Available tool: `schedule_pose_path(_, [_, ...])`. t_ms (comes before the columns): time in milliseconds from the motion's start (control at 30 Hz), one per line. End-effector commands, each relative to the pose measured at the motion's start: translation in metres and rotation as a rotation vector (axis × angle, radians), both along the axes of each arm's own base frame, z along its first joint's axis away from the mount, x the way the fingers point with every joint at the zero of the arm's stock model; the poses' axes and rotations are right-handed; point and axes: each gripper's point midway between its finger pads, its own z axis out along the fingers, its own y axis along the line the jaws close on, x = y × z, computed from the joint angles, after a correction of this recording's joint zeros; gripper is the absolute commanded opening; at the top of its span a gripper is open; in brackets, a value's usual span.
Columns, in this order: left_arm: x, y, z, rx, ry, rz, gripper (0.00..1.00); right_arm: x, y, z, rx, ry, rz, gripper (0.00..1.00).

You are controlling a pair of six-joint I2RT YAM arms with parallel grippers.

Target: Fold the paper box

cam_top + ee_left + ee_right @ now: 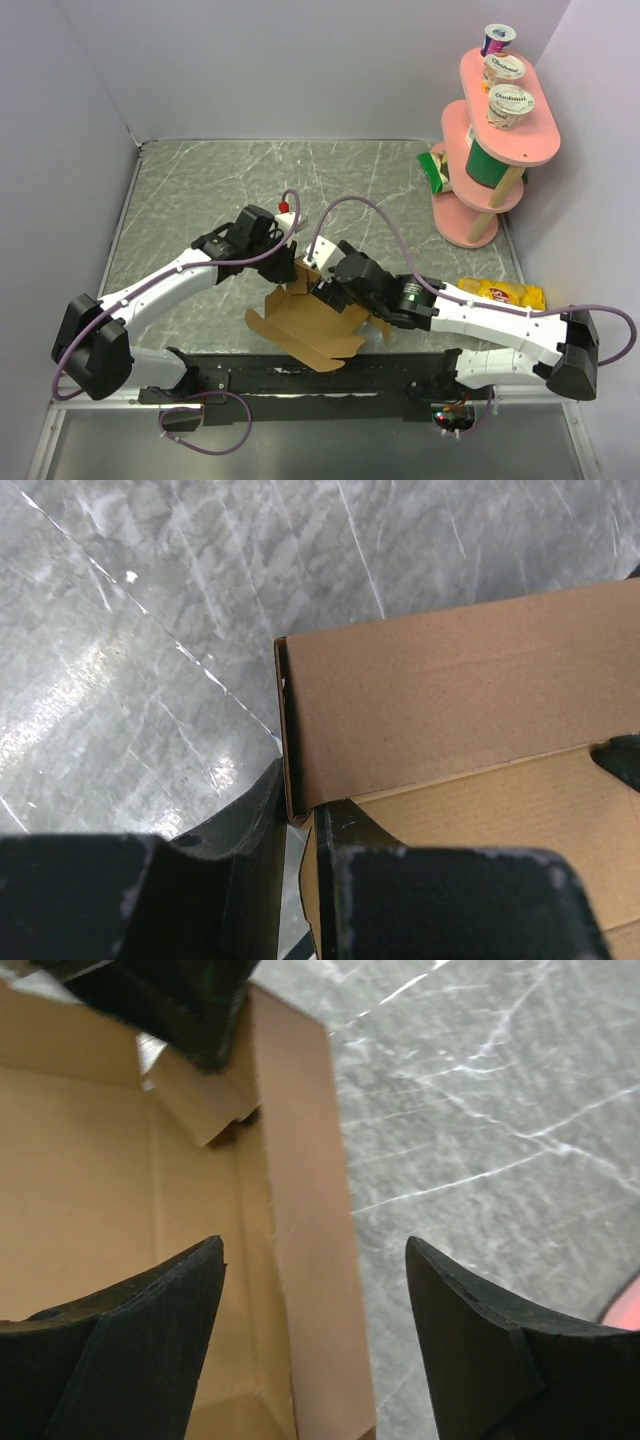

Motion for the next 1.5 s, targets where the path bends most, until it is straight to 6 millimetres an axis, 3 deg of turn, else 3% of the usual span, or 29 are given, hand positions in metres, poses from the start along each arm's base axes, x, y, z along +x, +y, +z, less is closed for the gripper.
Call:
schedule_pose_path(0, [-0.002,-0.005,0.017,-0.030,-0.012,-0.058,0.16,0.022,0.005,0.022,0.031,-0.136,-0.068,0.74])
schedule_pose_path(133, [-0.001,-0.006,0.013,-0.011,-0.004,-0.069,0.17,0.025,0.012,-0.001,-0.025,-0.108,-0.062,0.53])
schedule_pose_path(400, [0.002,-0.009,0.001,0.010,0.032,-0.070,0.19,0.024,0.015,-0.028,-0.025,-0.084,-0.068,0.37])
schedule_pose_path(500, [0.005,-0.011,0.001,0.003,0.034,-0.053,0.25,0.023,0.013,-0.036,-0.040,-0.082,-0.070,0.26])
schedule_pose_path(633, [0.011,-0.013,0.000,-0.007,0.028,-0.025,0.43,0.021,0.011,-0.049,-0.056,-0.064,-0.078,0.19])
schedule_pose_path(733, [0.011,-0.011,-0.006,0.006,0.042,-0.014,0.49,0.021,0.010,-0.056,-0.054,-0.053,-0.084,0.17])
schedule_pose_path(900, [0.010,-0.003,-0.016,0.025,0.039,0.015,0.50,0.018,0.011,-0.060,-0.027,-0.042,-0.085,0.17])
schedule_pose_path(1067, [0.015,0.008,-0.017,-0.004,0.031,0.046,0.47,0.018,0.011,-0.064,0.015,-0.013,-0.086,0.16])
schedule_pose_path(1267, [0.009,0.016,-0.046,0.052,0.090,0.044,0.44,0.018,0.009,-0.062,0.043,-0.017,-0.079,0.16])
schedule_pose_path(1467, [0.007,0.009,-0.048,0.025,0.098,0.011,0.39,0.019,0.007,-0.064,0.041,-0.031,-0.094,0.15])
